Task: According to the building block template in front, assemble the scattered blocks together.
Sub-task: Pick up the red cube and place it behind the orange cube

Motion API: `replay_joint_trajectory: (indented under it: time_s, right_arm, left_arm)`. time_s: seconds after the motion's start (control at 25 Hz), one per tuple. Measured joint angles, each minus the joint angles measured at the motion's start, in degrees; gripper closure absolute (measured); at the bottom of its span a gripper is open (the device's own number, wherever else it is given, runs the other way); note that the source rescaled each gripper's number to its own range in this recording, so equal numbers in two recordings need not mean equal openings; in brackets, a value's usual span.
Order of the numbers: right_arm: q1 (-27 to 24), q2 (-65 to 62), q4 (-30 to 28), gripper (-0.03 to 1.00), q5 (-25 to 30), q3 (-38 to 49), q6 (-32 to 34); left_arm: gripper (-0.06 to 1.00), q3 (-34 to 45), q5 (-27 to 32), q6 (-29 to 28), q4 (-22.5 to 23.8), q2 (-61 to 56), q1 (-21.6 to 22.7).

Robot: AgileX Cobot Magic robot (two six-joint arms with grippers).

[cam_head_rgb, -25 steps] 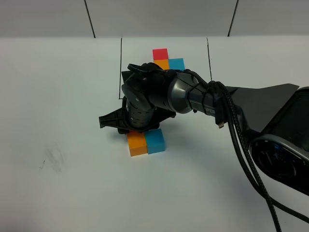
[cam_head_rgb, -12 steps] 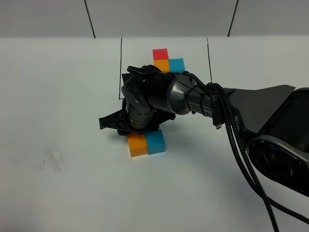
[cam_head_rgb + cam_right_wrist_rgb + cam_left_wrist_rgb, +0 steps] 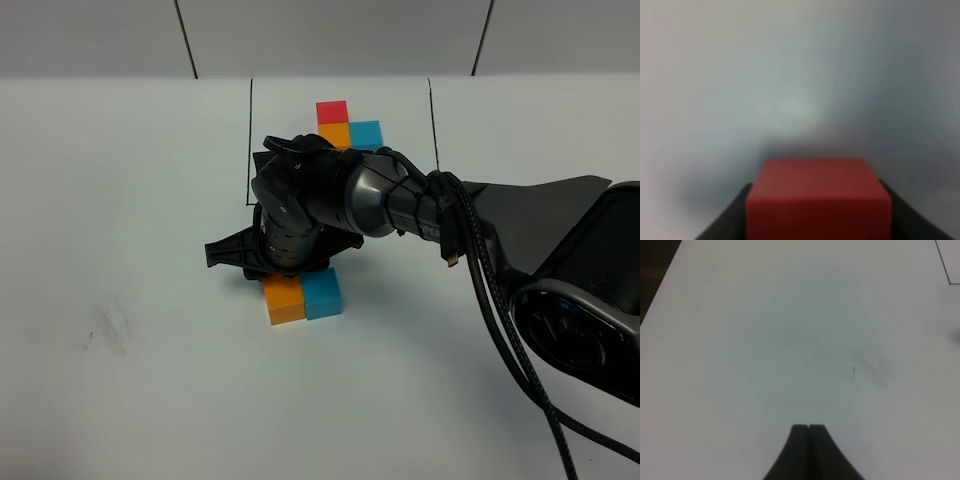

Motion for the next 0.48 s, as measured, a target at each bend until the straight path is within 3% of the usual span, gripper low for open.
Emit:
replay_joint_trajectory:
  time_s: [0.48]
  right_arm:
    - [0.0, 0.1, 0.1, 0.54, 0.2, -0.2, -0.2]
  left_arm:
    - [0.94, 0.0, 0.0, 0.0, 0.0, 0.0, 0.0]
